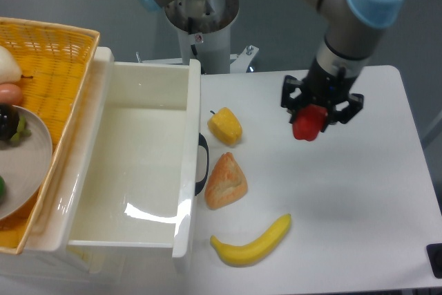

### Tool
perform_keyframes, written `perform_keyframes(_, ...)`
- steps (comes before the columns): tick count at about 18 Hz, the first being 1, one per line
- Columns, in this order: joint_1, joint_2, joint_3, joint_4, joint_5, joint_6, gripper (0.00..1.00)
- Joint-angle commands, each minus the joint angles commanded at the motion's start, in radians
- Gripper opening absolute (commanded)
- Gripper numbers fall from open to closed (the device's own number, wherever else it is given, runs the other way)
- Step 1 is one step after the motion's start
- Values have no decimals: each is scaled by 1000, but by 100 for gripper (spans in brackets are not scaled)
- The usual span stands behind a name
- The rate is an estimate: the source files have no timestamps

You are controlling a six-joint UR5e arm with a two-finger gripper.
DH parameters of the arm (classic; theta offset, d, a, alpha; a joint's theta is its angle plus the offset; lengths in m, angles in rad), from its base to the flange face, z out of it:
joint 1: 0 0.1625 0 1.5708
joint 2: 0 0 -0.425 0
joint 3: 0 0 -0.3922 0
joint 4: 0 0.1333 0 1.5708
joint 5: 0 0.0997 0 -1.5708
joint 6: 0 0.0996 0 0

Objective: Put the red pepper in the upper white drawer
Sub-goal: 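Carry the red pepper over the open white drawer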

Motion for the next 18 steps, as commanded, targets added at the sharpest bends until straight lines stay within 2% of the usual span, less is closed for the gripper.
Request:
perform_keyframes(3,-41,25,0,-3,-54,-28,20)
perform_keyframes(9,-143,72,-2,0,-84,-28,20)
perform_keyframes(15,-233,72,0,8,-84,-5,20)
perform_keyframes(18,-253,66,-2,8,-86,47,20)
